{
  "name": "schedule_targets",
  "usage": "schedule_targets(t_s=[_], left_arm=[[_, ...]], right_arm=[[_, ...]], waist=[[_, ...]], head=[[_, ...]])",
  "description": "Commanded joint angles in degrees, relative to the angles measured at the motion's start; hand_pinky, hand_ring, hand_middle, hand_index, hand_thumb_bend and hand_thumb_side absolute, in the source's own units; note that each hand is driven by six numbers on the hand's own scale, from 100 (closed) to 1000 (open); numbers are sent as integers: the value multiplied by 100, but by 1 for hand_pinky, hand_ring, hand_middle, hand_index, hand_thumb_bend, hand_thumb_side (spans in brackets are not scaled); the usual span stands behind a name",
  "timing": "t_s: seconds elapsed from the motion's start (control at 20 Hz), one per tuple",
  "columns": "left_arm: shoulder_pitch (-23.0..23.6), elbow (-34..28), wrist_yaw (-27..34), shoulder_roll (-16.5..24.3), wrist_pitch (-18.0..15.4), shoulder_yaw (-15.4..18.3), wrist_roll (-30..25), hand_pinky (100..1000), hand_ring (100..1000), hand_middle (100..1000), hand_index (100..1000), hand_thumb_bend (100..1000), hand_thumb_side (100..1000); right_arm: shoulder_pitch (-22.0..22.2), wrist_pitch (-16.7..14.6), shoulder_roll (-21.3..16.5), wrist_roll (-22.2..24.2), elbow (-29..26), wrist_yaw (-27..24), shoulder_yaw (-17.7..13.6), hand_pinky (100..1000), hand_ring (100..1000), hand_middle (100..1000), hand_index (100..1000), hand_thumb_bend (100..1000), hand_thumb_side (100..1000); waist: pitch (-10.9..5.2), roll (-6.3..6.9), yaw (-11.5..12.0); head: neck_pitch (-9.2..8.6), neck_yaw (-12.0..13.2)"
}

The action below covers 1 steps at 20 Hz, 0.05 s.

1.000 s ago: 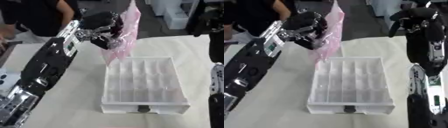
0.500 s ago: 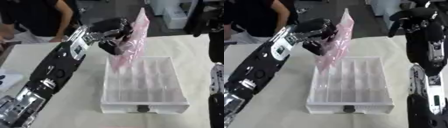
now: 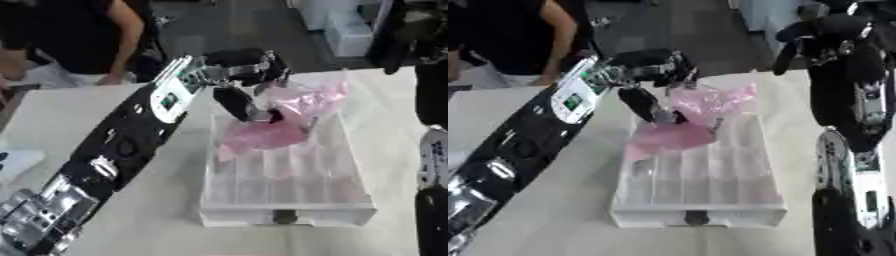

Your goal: Pick up objects on the table and place them in the box.

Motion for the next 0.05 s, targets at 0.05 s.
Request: schedule_targets(t_s=[0.05], left_arm=[[-164,-28,153,105,-470,9,-1082,182,507,572,624,341,712]], right_arm=[[-106,17,-2,-3,-136,21,11,381,649,838,747,100,726]], waist=[[-61,-6,-4]], head=[[-19,12]])
